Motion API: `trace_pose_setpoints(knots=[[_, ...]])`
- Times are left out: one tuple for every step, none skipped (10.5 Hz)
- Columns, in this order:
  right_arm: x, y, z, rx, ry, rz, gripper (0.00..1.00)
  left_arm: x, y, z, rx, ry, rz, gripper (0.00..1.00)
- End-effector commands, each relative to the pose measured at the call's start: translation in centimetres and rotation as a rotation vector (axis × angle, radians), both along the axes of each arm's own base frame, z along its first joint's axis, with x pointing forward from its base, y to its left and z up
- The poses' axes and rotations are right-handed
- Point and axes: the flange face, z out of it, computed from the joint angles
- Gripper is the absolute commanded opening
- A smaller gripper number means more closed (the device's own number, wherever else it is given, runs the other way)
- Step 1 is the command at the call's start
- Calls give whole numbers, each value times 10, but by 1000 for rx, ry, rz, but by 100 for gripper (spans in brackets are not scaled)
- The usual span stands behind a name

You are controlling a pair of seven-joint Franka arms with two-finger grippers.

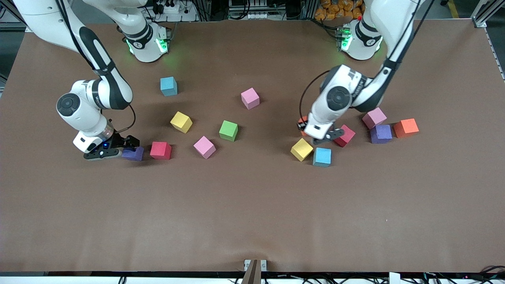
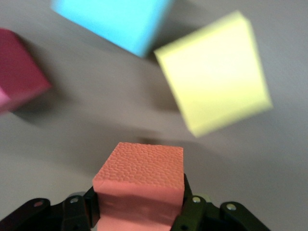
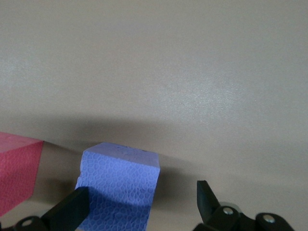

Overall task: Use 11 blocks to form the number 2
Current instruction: 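Grasp the orange cube with the left gripper while the right gripper grasps the blue cube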

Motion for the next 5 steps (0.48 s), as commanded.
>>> trace_pose_setpoints(knots=[[1, 14, -4, 8, -8, -20, 100, -31, -41, 12, -28, 19, -101, 17], [3, 32, -1, 15, -14, -50, 100, -42, -52, 26, -23, 24, -127, 17], [4, 46, 2, 21, -18, -70, 100, -53, -57, 52, -3, 17, -137, 17], [5, 51, 5, 23, -21, -79, 100, -66, -61, 73, 28, 26, -158, 17], [5, 51, 4, 23, -20, -80, 100, -80, -72, 89, 31, 14, -173, 17]])
